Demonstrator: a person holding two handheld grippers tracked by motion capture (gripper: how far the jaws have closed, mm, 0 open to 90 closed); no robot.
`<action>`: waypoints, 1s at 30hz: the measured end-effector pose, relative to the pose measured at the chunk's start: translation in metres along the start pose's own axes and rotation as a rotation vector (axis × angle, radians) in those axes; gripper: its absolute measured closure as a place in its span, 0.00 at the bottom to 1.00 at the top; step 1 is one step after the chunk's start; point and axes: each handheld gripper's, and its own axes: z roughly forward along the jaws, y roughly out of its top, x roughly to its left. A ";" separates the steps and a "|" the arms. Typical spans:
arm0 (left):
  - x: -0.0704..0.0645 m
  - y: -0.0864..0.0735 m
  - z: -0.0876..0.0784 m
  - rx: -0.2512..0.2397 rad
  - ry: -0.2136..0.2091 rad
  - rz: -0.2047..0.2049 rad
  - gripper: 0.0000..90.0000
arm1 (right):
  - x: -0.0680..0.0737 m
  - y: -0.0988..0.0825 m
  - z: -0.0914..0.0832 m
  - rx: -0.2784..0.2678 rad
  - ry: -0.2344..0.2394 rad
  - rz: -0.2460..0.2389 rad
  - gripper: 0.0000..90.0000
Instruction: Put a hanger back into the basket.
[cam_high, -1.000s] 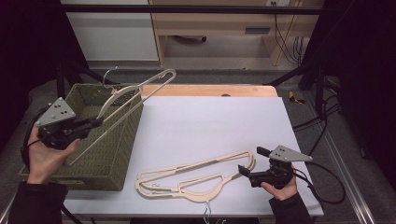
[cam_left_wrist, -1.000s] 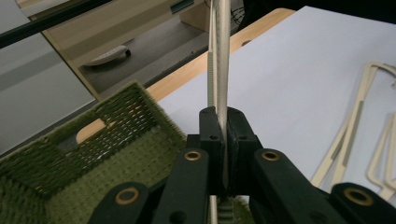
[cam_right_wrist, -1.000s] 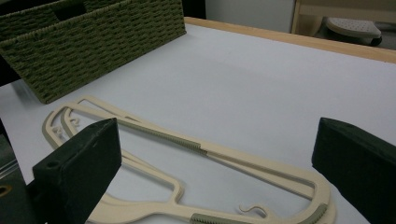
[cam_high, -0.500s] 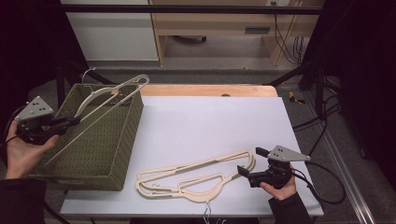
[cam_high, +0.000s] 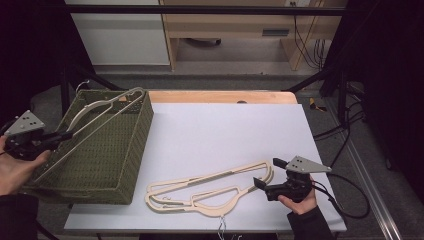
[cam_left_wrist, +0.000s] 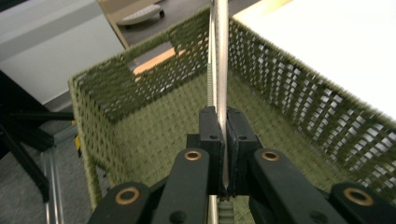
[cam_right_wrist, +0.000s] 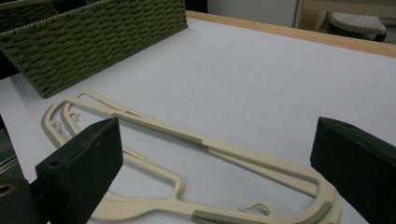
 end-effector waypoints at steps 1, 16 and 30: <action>0.000 -0.002 0.002 0.014 0.004 0.002 0.96 | 0.000 0.000 0.000 0.001 -0.001 -0.006 0.03; -0.016 -0.032 0.044 0.092 -0.002 0.034 0.96 | 0.000 0.000 0.001 0.002 0.004 -0.006 0.04; -0.030 -0.032 0.059 0.246 -0.080 0.033 0.92 | 0.001 -0.001 0.002 0.007 0.013 -0.007 0.04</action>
